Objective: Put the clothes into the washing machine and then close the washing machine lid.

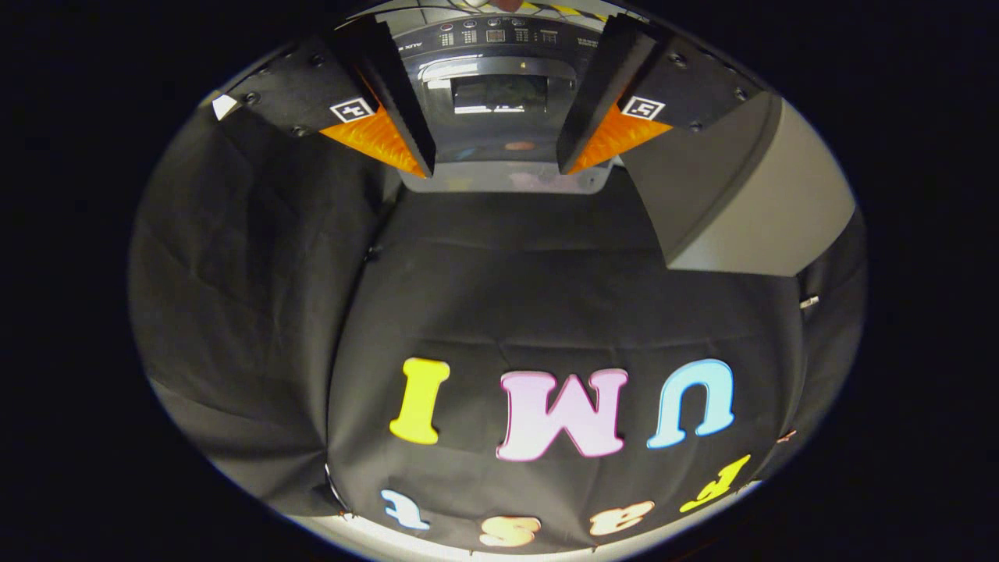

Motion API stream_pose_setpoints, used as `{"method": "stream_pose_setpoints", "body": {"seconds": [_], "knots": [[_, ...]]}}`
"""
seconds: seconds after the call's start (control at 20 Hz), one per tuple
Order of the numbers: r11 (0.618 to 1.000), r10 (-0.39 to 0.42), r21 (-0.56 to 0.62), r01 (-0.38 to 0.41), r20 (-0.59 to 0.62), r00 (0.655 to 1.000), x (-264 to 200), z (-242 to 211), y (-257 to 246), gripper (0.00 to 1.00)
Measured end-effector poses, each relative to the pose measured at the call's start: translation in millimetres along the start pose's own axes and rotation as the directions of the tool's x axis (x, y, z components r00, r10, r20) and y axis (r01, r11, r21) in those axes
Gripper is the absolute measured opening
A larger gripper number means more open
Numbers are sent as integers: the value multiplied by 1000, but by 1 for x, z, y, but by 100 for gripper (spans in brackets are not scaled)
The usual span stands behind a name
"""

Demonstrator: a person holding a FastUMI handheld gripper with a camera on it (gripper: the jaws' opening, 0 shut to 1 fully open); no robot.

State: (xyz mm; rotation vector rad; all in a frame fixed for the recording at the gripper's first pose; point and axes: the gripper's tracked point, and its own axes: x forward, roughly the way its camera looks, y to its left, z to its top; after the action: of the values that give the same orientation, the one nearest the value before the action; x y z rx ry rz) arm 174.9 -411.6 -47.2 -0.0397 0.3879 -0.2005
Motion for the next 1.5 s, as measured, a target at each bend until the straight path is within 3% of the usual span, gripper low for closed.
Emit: {"method": "stream_pose_setpoints", "body": {"seconds": [0.4, 0.7, 1.5], "knots": [[1000, 16, 4, -18, 297, 955, -105, 100, 6, 98], [999, 37, 9, -43, 380, 924, -157, 128, 8, 98], [998, 62, -9, -63, 372, 926, -154, 144, 18, 98]]}}
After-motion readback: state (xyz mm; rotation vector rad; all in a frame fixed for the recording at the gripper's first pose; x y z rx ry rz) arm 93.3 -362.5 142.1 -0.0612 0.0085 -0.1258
